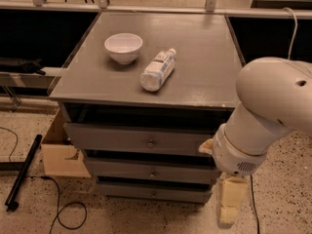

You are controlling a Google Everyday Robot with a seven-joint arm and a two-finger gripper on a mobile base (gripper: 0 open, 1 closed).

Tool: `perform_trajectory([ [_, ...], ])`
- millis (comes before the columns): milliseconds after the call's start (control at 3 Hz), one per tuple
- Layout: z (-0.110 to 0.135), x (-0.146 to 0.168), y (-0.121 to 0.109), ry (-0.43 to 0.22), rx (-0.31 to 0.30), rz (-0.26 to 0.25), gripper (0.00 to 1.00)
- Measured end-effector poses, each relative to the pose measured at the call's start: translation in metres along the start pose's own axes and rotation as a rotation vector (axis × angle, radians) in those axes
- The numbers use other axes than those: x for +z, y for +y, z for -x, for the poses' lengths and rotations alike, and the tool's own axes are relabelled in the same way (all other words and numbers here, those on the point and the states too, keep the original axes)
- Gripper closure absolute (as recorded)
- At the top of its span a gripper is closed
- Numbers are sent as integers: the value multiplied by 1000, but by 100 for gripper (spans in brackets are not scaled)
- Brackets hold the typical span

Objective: Open bottom drawer

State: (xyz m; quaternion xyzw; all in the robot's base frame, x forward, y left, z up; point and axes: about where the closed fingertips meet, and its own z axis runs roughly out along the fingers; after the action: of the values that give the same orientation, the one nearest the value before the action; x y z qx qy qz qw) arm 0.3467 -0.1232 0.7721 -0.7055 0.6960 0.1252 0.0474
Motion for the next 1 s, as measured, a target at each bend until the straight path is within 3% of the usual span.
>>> perform_trajectory([
  [667,-10,20,49,-38,18,-255,0],
  [1000,-12,21,44,-42,22,-288,0],
])
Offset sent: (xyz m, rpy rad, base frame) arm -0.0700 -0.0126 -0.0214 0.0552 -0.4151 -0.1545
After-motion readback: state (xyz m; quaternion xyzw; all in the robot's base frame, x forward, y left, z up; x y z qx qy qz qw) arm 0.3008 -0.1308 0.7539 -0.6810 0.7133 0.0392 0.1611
